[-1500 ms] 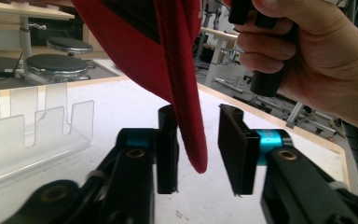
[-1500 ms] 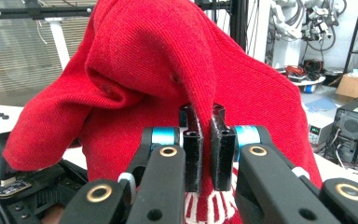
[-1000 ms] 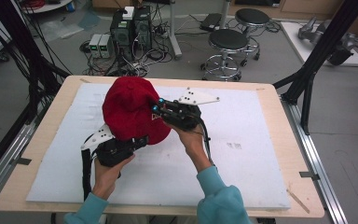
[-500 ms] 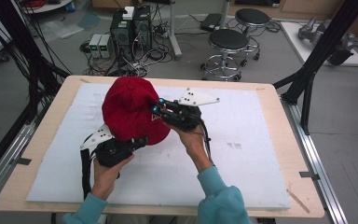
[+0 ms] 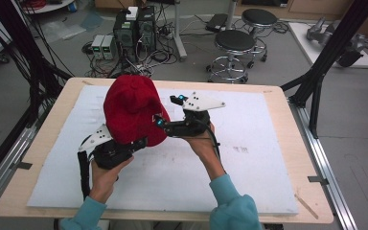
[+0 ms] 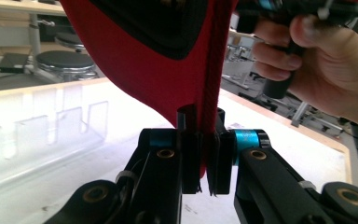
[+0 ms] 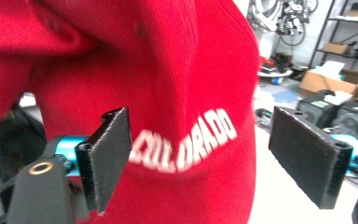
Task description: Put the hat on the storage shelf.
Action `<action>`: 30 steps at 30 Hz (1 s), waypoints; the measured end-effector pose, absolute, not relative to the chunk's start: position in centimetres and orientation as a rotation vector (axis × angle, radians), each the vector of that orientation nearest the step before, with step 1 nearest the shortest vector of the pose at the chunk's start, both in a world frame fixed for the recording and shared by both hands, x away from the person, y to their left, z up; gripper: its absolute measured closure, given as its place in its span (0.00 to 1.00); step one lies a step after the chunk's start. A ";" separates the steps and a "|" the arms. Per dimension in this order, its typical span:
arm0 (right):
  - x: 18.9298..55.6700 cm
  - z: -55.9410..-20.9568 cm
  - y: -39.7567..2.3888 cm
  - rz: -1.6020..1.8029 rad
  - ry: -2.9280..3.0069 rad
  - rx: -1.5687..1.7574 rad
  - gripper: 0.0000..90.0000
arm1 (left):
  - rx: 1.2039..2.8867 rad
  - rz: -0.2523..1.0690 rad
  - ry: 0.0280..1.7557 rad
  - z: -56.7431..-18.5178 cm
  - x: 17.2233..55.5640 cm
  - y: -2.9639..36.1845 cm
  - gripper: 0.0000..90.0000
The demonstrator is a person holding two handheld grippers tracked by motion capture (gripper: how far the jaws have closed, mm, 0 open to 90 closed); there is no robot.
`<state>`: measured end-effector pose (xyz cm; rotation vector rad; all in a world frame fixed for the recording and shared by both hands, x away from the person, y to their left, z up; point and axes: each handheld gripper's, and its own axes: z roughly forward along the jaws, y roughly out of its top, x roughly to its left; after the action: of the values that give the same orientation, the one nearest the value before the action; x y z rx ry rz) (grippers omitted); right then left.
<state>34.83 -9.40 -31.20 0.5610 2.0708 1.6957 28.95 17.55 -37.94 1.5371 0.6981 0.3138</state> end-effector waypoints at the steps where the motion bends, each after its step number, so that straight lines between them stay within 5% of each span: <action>1: 34.8 -31.2 -9.6 1.680 2.074 0.564 0.18 | 1.542 0.323 0.697 -37.8 29.0 17.7 0.95; 19: 31.8 -33.2 -18.8 1.534 1.977 0.784 0.12 | 1.648 0.526 0.690 -33.4 32.0 20.6 0.95; 21: 31.6 -33.4 -20.0 1.491 1.992 0.856 0.01 | 1.657 0.552 0.689 -32.7 32.5 20.9 0.95; 30: 29.6 -34.9 -25.6 1.430 1.906 1.001 0.01 | 1.728 0.646 0.687 -30.6 35.6 21.1 0.95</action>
<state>29.63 -25.58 -34.87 1.0014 1.9064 1.4300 35.58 21.15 -30.65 1.7284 0.6869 0.6465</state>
